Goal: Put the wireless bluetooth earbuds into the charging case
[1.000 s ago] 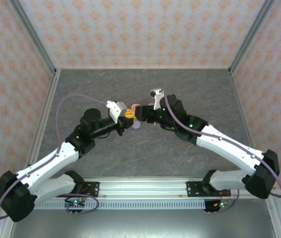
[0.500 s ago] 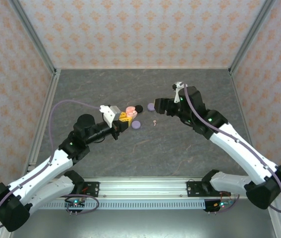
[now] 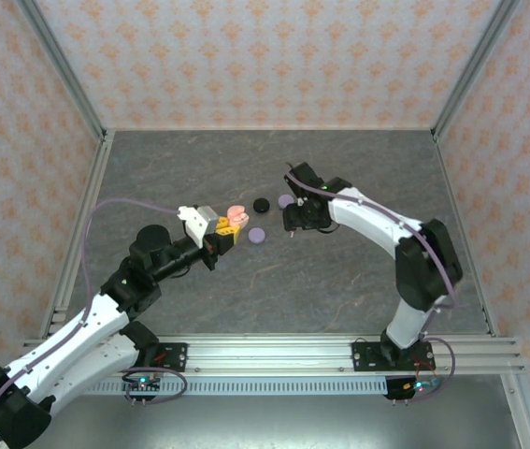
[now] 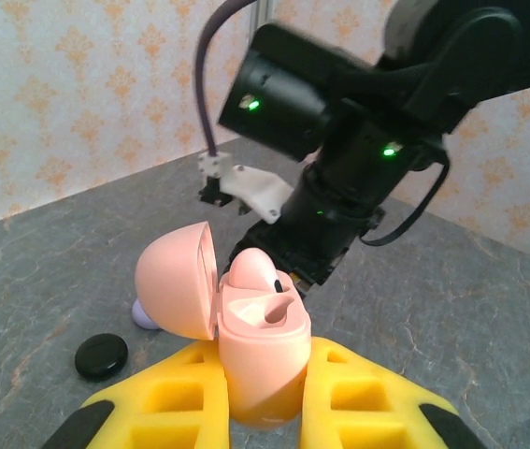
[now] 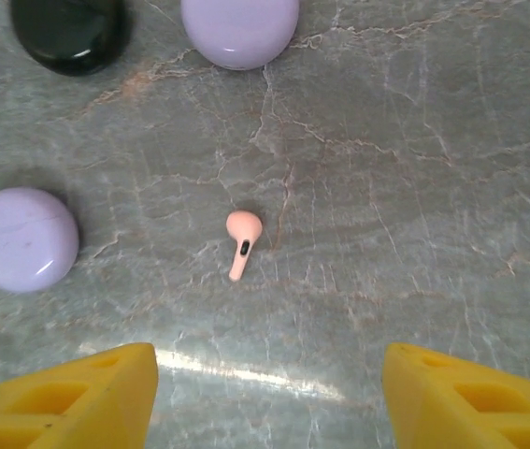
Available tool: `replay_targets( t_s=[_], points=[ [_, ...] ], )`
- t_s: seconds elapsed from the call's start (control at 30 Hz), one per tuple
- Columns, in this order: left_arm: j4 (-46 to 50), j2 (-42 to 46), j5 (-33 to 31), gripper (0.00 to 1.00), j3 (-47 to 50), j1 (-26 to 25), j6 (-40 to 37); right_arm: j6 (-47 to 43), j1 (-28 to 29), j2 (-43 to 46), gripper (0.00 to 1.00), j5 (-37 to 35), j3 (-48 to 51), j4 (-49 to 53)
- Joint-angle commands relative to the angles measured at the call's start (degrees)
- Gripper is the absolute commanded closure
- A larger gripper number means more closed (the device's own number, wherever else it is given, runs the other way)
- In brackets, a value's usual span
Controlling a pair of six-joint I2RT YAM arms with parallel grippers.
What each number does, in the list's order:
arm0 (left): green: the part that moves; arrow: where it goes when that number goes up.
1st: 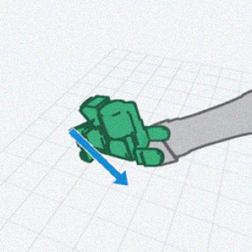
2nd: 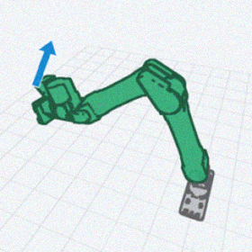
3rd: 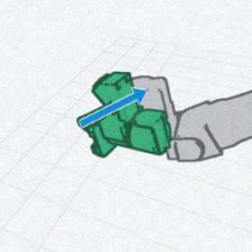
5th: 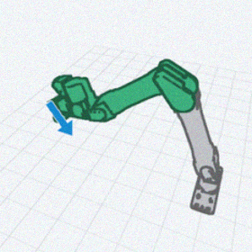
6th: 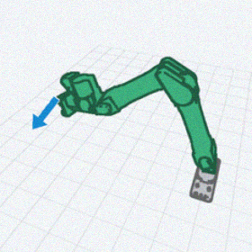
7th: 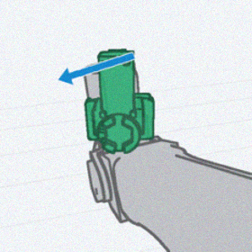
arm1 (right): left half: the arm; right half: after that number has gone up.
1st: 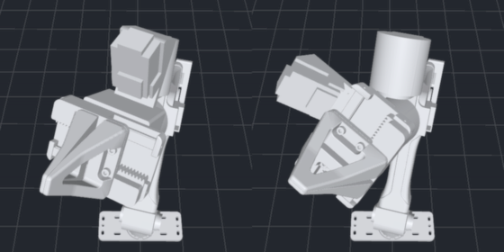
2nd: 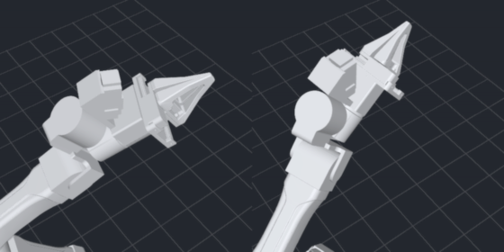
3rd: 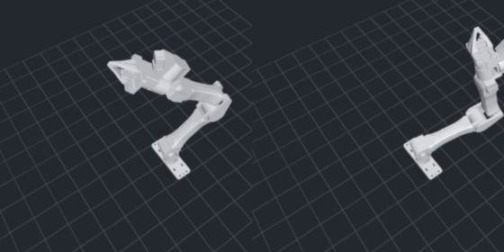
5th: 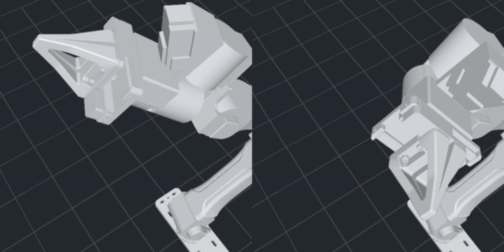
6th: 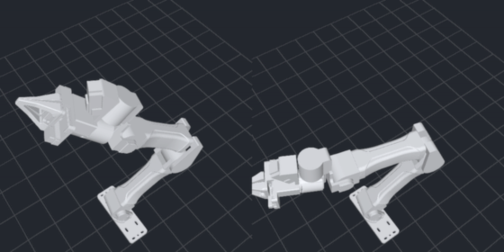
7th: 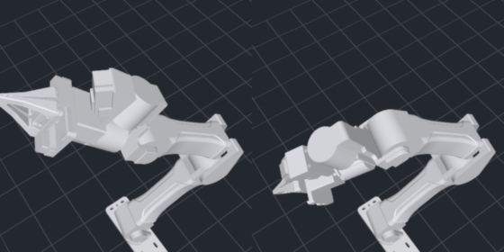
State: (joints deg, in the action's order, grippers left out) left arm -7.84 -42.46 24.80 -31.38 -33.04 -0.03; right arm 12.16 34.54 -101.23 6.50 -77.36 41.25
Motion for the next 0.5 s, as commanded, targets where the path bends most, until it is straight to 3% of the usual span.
replay_targets(
  t_s=[0.0,0.47],
  points=[
    [0.0,0.8,-1.0,1.0,0.7,-0.4,0.2,-1.1,-0.2,-4.0,0.4,-1.5,-3.5,3.5],
    [0.3,0.7,-1.5,1.0,0.4,-0.4,-0.2,-1.3,-0.3,-14.1,0.57,2.2,-8.3,3.1]
  ],
)
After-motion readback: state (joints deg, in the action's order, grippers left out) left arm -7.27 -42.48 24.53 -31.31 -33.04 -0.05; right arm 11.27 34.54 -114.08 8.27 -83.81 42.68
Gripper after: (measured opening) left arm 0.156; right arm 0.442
